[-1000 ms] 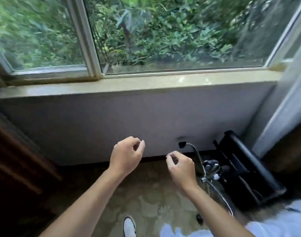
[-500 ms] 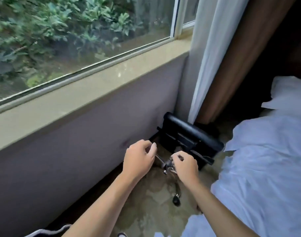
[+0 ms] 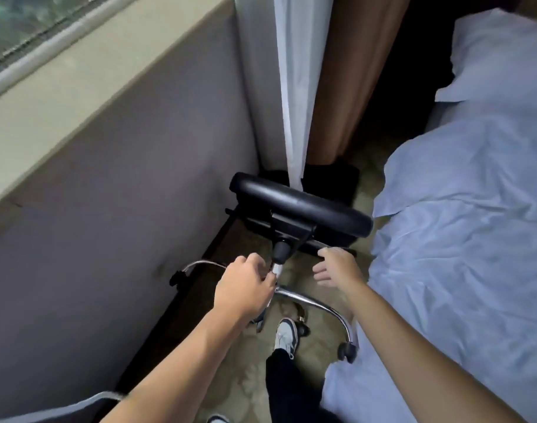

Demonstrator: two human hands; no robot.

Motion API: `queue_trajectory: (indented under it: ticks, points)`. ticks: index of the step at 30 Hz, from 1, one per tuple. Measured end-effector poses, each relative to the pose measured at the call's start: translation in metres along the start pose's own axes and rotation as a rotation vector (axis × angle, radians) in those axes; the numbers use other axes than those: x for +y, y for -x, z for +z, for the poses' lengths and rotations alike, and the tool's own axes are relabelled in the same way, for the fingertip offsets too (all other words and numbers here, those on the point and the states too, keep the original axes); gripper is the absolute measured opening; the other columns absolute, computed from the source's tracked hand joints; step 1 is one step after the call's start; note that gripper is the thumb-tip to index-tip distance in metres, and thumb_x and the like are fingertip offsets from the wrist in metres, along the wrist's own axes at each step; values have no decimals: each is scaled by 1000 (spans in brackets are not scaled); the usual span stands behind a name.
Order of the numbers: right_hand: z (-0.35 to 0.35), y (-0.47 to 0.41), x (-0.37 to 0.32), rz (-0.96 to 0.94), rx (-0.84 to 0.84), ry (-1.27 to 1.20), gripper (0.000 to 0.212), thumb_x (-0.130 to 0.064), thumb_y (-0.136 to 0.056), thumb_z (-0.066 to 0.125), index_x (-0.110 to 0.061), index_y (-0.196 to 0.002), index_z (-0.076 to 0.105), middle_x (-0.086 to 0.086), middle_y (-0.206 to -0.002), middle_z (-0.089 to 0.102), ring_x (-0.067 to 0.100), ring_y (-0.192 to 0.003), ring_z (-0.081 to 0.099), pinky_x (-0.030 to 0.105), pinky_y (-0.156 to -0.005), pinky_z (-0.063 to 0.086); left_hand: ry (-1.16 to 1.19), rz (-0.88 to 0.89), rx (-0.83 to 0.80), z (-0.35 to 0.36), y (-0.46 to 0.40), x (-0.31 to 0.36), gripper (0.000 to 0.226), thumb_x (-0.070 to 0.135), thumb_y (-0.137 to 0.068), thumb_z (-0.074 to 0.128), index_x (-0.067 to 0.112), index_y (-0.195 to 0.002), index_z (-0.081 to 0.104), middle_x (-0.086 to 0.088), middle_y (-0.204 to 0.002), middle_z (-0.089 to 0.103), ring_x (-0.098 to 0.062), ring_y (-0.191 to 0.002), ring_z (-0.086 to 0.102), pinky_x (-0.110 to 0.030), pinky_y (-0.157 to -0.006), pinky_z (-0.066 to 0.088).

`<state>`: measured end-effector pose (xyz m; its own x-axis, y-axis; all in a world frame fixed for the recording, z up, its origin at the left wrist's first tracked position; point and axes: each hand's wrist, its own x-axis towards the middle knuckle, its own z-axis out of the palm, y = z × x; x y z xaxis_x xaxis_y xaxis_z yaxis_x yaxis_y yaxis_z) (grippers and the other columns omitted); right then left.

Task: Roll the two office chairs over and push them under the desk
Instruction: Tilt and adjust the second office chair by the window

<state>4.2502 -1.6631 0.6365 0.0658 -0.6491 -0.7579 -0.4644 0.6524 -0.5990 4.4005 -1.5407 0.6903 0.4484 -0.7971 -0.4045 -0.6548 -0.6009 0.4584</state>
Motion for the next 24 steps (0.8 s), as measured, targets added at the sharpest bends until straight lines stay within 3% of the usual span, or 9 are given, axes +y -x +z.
queue_trajectory:
  ticks: [3,7,9,14,19,21,24]
  points:
    - [2,-66,-7,161,-76,-141,25,-27,-94,51,-8,-109,56,15,-82,67,28,-71,66,33,-54,56,-65,-118,-109,47,-55,3,41,43,-87,52,20,-121,52,-7,-119,52,-29,-112,50,-38,-86,42]
    - [16,-136,5,296,-179,-430,54,-34,-95,52,-8,-141,39,18,-99,64,32,-90,64,41,-72,56,-125,-268,-255,110,-107,-1,53,50,-87,53,20,-130,43,-10,-125,48,-31,-120,45,-43,-90,42]
    - [25,-163,7,351,-196,-555,67,-42,-95,53,-8,-148,28,21,-111,60,36,-100,61,46,-79,55,-111,-355,-278,133,-118,-9,53,51,-86,53,19,-128,41,-12,-126,47,-32,-120,43,-44,-90,41]
    - [41,-228,-1,369,-194,-836,91,-64,-84,58,-17,-152,20,23,-147,41,38,-132,45,52,-97,49,-201,-465,-373,173,-136,-39,60,53,-81,58,20,-125,36,-11,-122,46,-31,-118,43,-45,-89,41]
    - [58,-264,-7,346,-137,-997,93,-67,-77,63,-20,-149,29,20,-149,37,36,-134,42,56,-96,50,-207,-570,-438,195,-136,-65,53,43,-76,62,19,-117,37,-10,-110,55,-33,-104,55,-41,-79,43]
    - [66,-273,-9,334,-91,-1070,90,-65,-76,66,-16,-145,37,17,-146,44,32,-130,48,51,-96,51,-163,-576,-357,202,-128,-72,42,35,-73,61,19,-103,37,-7,-91,60,-33,-88,58,-36,-70,41]
    - [74,-279,-9,313,-22,-1126,88,-59,-75,72,-10,-141,41,16,-140,51,32,-124,54,48,-97,51,-118,-525,-244,208,-122,-74,34,29,-70,59,17,-94,39,-4,-77,58,-36,-84,63,-34,-67,42]
